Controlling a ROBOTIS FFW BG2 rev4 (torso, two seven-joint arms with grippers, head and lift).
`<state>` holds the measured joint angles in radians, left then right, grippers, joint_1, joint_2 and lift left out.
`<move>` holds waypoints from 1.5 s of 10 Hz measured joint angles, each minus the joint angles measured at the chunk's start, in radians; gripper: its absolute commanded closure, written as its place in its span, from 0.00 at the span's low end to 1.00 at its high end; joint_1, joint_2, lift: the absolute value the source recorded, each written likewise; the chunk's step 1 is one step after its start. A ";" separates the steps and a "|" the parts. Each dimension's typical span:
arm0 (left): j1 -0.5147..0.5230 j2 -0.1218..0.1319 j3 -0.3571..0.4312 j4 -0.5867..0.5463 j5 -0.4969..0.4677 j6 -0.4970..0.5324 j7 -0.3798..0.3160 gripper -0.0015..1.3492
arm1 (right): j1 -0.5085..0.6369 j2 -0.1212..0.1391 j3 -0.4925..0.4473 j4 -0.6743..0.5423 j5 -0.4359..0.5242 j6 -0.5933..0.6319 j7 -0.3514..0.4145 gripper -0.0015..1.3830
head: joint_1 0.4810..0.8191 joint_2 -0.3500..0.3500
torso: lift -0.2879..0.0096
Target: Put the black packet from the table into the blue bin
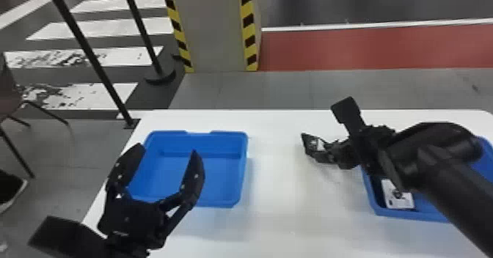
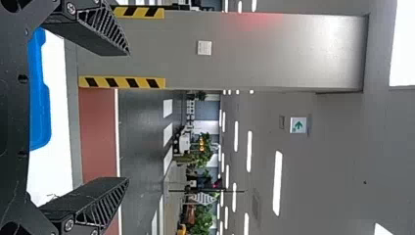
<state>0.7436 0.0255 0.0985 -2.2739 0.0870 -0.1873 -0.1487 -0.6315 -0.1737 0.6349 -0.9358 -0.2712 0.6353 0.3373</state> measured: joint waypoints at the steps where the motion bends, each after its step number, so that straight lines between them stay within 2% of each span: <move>1: 0.003 0.000 0.002 0.000 0.001 -0.003 0.000 0.08 | 0.001 0.000 0.000 -0.011 -0.003 -0.014 -0.005 0.87 | 0.63 0.77 | 0.60; 3: 0.013 0.001 0.006 0.000 0.004 -0.012 0.000 0.09 | 0.001 -0.001 -0.001 -0.046 -0.012 -0.045 -0.013 0.87 | 0.63 0.79 | 0.60; 5: 0.028 0.001 0.016 -0.008 0.005 -0.023 0.000 0.09 | 0.033 -0.002 -0.033 -0.153 -0.014 -0.072 -0.011 0.87 | 0.63 0.83 | 0.60; 6: 0.036 0.002 0.021 -0.013 0.007 -0.031 0.000 0.09 | 0.107 -0.005 -0.122 -0.286 0.022 -0.063 -0.004 0.87 | 0.63 0.84 | 0.60; 7: 0.040 0.002 0.023 -0.014 0.010 -0.037 0.000 0.09 | 0.240 -0.007 -0.280 -0.489 0.077 -0.024 0.012 0.87 | 0.63 0.83 | 0.60; 9: 0.049 0.000 0.030 -0.017 0.015 -0.046 0.001 0.09 | 0.548 0.002 -0.585 -0.942 0.162 0.078 0.031 0.87 | 0.63 0.68 | 0.60; 10: 0.054 -0.001 0.034 -0.020 0.015 -0.049 0.002 0.09 | 0.675 0.014 -0.696 -1.103 0.188 0.098 0.032 0.87 | 0.63 0.59 | 0.60; 11: 0.060 -0.003 0.038 -0.023 0.015 -0.051 0.002 0.09 | 0.772 0.024 -0.771 -1.206 0.203 0.102 0.033 0.87 | 0.63 0.52 | 0.60; 13: 0.068 -0.003 0.041 -0.031 0.015 -0.053 0.001 0.08 | 0.858 0.031 -0.854 -1.237 0.232 0.106 0.046 0.86 | 0.63 0.46 | 0.60; 14: 0.069 -0.003 0.041 -0.032 0.015 -0.053 0.001 0.08 | 0.865 0.031 -0.891 -1.203 0.257 0.116 0.057 0.72 | 0.63 0.41 | 0.60; 15: 0.070 -0.004 0.042 -0.032 0.014 -0.056 0.001 0.08 | 0.855 0.029 -0.926 -1.148 0.288 0.126 0.078 0.32 | 0.63 0.34 | 0.60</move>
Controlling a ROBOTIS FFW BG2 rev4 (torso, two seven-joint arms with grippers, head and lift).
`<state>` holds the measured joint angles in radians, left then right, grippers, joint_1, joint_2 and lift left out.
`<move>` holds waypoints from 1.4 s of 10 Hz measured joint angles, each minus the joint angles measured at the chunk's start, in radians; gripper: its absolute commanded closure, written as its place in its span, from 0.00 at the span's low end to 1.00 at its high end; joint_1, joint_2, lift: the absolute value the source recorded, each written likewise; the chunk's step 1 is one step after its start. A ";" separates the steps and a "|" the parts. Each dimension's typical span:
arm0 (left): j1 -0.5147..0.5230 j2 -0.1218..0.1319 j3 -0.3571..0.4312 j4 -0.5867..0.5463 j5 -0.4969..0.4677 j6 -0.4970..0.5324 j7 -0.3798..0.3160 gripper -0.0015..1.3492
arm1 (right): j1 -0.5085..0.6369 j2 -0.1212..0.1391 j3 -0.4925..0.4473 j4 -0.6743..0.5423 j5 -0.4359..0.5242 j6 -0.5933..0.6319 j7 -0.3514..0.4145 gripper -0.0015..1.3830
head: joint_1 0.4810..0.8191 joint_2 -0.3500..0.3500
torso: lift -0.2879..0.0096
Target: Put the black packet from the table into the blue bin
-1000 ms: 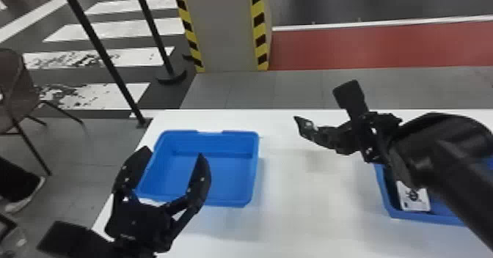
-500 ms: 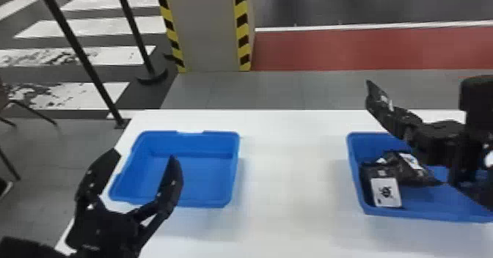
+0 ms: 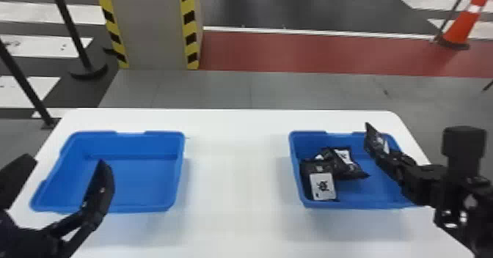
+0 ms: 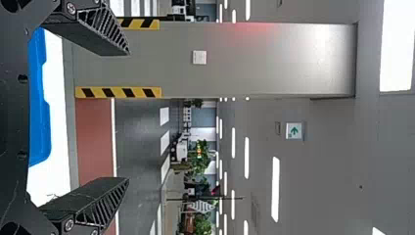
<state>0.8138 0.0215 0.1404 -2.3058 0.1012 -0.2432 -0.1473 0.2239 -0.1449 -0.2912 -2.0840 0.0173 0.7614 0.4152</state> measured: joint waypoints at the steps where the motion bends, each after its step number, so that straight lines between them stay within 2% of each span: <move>1: 0.001 -0.003 0.003 0.000 -0.002 -0.005 0.000 0.08 | -0.034 -0.010 -0.027 0.082 0.037 -0.015 0.039 0.01 | 0.63 0.30 | 0.60; 2: 0.000 -0.005 0.003 0.000 -0.003 -0.007 0.000 0.08 | -0.061 -0.022 -0.039 0.149 0.047 -0.051 0.064 0.00 | 0.63 0.28 | 0.60; 3: 0.000 -0.006 0.004 0.000 -0.003 -0.008 0.000 0.08 | -0.058 -0.026 -0.041 0.165 0.030 -0.109 0.072 0.04 | 0.63 0.28 | 0.60; 4: -0.001 -0.006 0.005 0.000 -0.004 -0.009 0.000 0.08 | -0.016 -0.018 -0.042 0.136 -0.018 -0.203 0.074 0.04 | 0.63 0.30 | 0.60; 5: -0.001 -0.007 0.006 0.000 -0.005 -0.011 0.000 0.08 | 0.061 0.000 -0.042 0.069 -0.069 -0.310 0.074 0.05 | 0.63 0.34 | 0.60; 8: 0.003 -0.012 0.017 0.000 -0.004 -0.013 0.000 0.08 | 0.342 0.083 -0.051 -0.136 -0.126 -0.569 0.073 0.06 | 0.63 0.42 | 0.60; 11: 0.004 -0.010 0.018 0.000 -0.007 -0.014 0.000 0.08 | 0.565 0.121 -0.014 -0.268 -0.202 -0.730 0.037 0.07 | 0.63 0.50 | 0.60; 12: 0.005 -0.009 0.018 0.000 -0.007 -0.014 0.000 0.08 | 0.606 0.134 -0.019 -0.293 -0.213 -0.755 0.024 0.07 | 0.63 0.49 | 0.60; 14: 0.003 -0.007 0.012 0.000 -0.007 -0.010 0.000 0.08 | 0.632 0.138 -0.023 -0.315 -0.226 -0.766 0.023 0.07 | 0.63 0.49 | 0.60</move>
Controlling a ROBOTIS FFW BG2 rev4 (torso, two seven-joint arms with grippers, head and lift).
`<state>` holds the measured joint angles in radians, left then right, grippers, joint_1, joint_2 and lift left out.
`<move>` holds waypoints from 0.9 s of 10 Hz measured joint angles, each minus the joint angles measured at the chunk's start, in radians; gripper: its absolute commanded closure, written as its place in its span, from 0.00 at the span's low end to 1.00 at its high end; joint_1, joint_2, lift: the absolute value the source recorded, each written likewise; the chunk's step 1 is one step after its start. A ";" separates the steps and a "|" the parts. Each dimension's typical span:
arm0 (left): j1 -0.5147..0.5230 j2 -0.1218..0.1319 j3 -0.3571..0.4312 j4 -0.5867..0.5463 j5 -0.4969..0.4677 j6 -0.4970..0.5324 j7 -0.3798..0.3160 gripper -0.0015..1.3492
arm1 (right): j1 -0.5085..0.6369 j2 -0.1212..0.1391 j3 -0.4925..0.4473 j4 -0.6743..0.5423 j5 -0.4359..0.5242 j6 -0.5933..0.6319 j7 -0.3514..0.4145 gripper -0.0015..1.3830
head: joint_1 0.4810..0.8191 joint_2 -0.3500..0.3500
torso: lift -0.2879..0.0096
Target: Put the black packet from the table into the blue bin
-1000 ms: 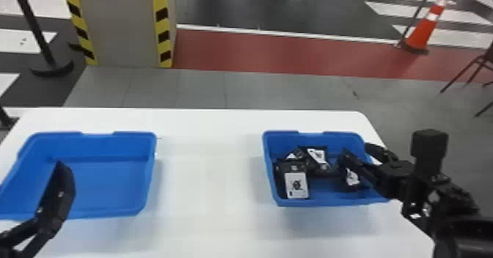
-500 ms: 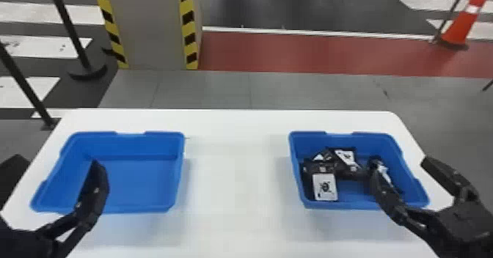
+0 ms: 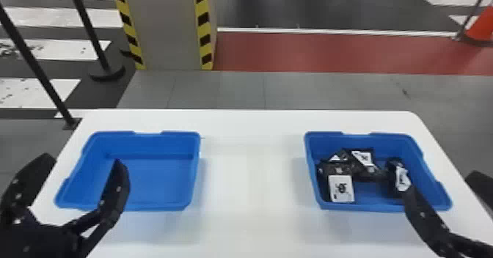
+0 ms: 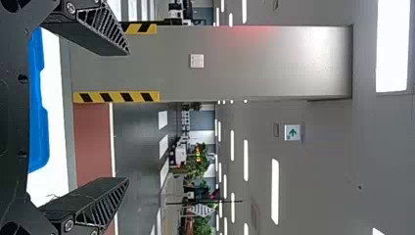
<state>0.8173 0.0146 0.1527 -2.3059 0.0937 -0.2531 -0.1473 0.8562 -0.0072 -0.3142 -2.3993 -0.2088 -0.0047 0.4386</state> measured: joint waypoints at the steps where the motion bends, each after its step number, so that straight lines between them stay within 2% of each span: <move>1: -0.002 0.001 -0.002 0.000 -0.001 0.001 0.000 0.08 | 0.002 -0.001 0.006 -0.002 -0.001 0.000 0.000 0.07 | 0.63 0.49 | 0.60; 9: 0.009 0.000 0.004 -0.022 -0.016 0.019 0.004 0.08 | -0.007 -0.006 0.027 0.010 -0.005 0.012 0.006 0.07 | 0.63 0.51 | 0.60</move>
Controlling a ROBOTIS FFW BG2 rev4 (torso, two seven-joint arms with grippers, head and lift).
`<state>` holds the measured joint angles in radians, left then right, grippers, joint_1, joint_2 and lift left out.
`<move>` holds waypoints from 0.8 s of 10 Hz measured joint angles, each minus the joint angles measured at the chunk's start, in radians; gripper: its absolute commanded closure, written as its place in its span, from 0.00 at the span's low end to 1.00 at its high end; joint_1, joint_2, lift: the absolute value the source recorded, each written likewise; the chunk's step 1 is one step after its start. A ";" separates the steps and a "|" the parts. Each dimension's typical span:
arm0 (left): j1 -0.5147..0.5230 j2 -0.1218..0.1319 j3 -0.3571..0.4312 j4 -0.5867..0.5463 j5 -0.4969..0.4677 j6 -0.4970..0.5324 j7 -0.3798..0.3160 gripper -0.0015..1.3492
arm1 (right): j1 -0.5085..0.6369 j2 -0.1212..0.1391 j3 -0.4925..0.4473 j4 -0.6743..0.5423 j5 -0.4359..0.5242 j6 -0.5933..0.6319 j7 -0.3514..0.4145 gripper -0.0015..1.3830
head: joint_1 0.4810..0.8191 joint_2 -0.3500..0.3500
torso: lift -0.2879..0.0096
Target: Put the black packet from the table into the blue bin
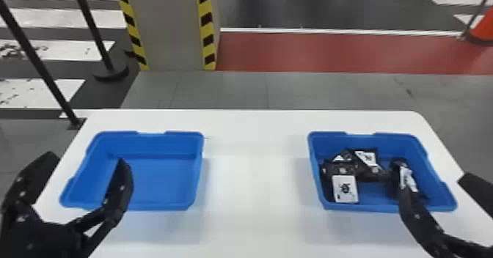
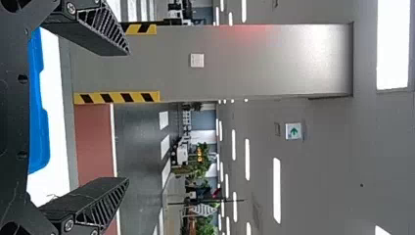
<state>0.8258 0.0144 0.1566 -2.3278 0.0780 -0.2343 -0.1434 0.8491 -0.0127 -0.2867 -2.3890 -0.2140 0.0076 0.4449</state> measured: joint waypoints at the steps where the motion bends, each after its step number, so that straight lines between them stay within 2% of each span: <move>1: 0.005 -0.002 0.005 -0.010 -0.004 0.009 0.002 0.08 | -0.002 0.000 0.005 0.000 0.001 0.002 -0.001 0.07 | 0.63 0.52 | 0.60; 5: 0.012 0.004 0.003 -0.014 0.005 0.008 0.001 0.08 | 0.024 0.008 0.016 -0.028 0.010 -0.034 -0.067 0.07 | 0.63 0.51 | 0.60; 8: 0.013 0.005 0.002 -0.017 0.006 0.008 0.001 0.08 | 0.031 0.010 0.017 -0.034 0.007 -0.062 -0.073 0.07 | 0.63 0.50 | 0.60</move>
<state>0.8391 0.0197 0.1589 -2.3451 0.0839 -0.2259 -0.1421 0.8802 -0.0031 -0.2695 -2.4231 -0.2071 -0.0544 0.3721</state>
